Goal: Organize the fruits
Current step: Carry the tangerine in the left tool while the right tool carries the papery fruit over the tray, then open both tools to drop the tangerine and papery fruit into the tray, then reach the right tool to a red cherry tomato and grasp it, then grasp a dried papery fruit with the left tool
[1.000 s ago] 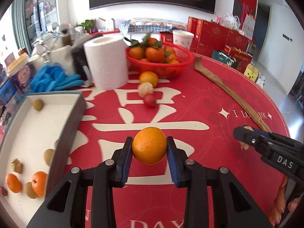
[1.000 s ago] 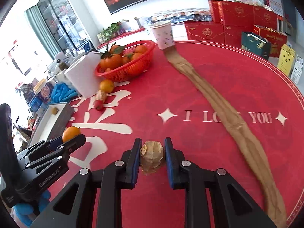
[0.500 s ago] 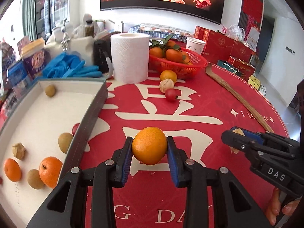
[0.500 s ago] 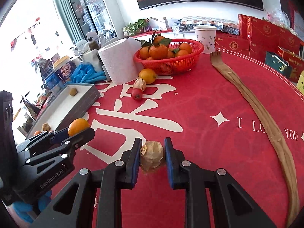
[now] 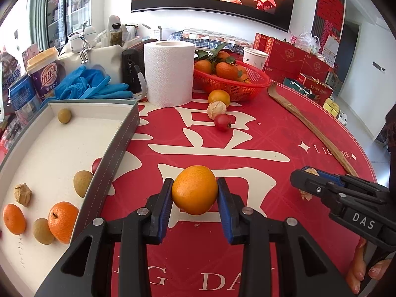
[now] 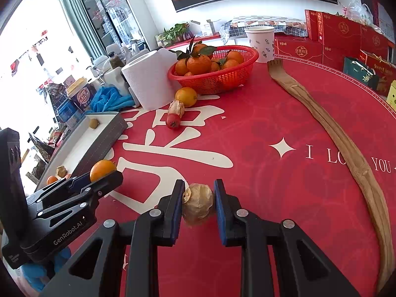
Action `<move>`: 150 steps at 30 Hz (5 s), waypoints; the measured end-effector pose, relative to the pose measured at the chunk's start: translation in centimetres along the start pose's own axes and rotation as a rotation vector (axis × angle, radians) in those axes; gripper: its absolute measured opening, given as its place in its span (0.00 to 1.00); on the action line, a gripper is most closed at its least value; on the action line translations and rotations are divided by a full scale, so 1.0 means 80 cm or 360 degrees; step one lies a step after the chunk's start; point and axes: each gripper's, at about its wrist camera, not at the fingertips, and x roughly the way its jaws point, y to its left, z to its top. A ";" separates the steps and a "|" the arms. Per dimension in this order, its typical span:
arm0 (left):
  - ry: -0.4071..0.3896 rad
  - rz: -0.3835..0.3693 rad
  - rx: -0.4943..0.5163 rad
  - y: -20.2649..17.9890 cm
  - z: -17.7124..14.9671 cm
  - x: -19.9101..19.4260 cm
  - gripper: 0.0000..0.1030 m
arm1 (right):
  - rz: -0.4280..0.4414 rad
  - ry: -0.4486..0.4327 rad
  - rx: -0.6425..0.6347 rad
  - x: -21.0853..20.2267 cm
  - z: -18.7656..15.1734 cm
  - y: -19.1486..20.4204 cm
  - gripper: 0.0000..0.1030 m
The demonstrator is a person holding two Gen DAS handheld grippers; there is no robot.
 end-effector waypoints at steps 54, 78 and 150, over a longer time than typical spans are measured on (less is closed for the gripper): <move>-0.0312 0.0201 -0.0381 0.125 0.031 -0.078 0.37 | 0.0092 -0.0046 -0.0096 0.000 0.029 0.075 0.24; -0.0069 0.0311 -0.0670 0.202 0.000 -0.057 0.36 | 0.0187 0.0207 -0.0566 0.121 0.051 0.261 0.24; 0.0064 0.0123 0.0184 -0.035 0.061 0.011 0.85 | -0.0267 0.0019 0.0117 0.010 0.020 -0.034 0.23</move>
